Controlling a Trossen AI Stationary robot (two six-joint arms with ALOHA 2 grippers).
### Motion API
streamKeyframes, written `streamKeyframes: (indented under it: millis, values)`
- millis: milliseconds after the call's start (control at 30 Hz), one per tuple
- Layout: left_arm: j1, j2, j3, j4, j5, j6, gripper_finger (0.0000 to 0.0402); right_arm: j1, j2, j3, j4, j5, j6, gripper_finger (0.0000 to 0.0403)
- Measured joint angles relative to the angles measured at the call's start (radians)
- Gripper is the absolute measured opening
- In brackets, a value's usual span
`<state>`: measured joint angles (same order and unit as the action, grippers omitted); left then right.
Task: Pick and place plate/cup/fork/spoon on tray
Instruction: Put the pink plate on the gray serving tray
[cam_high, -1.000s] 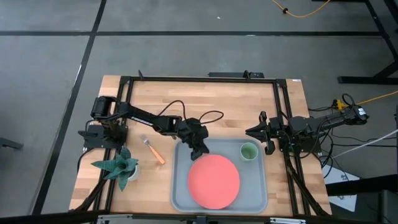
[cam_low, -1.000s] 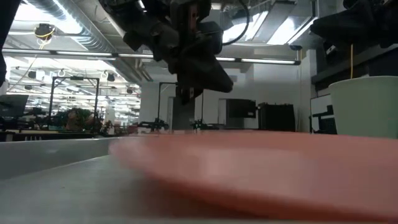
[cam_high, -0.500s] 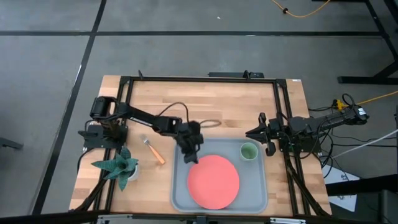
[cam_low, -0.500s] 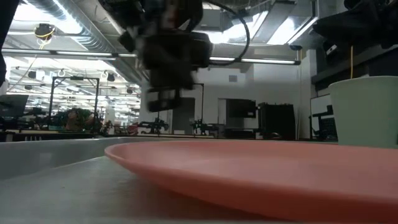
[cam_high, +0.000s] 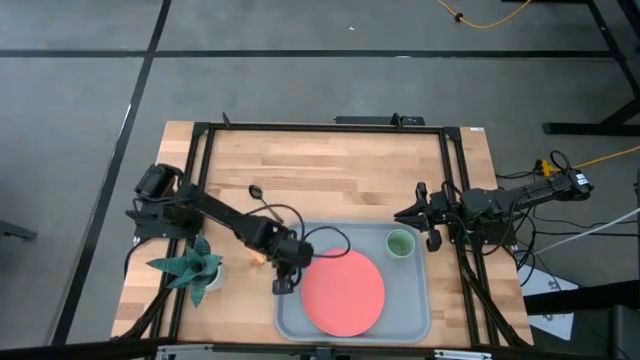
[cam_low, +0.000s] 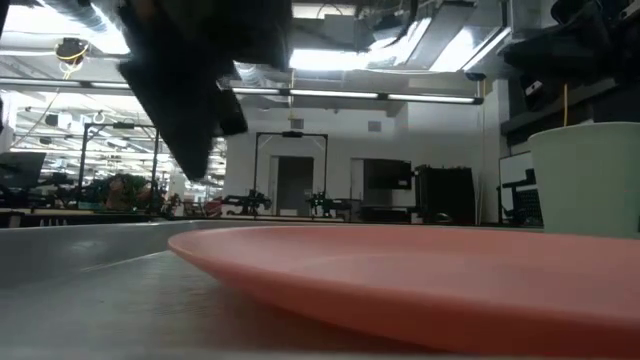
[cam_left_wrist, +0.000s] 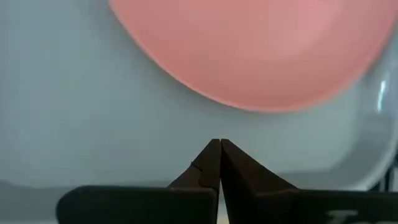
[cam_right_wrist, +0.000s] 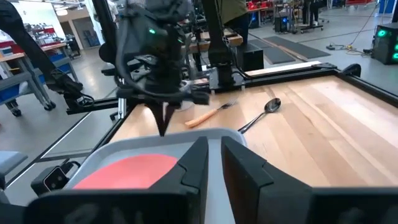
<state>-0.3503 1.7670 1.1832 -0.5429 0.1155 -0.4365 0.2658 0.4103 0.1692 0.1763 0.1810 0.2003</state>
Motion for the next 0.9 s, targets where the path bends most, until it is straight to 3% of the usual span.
streamKeyframes:
  millis: [433,900]
  values:
    - [-0.059,0.119,0.006,0.095,0.034,-0.033,0.0001,0.000,-0.001,0.000,-0.003,-0.001,-0.001,0.0051]
    - [-0.063,0.258,0.170,0.090,0.074,-0.024,0.0001,0.000,-0.001,0.000,-0.030,-0.002,0.000,0.0051]
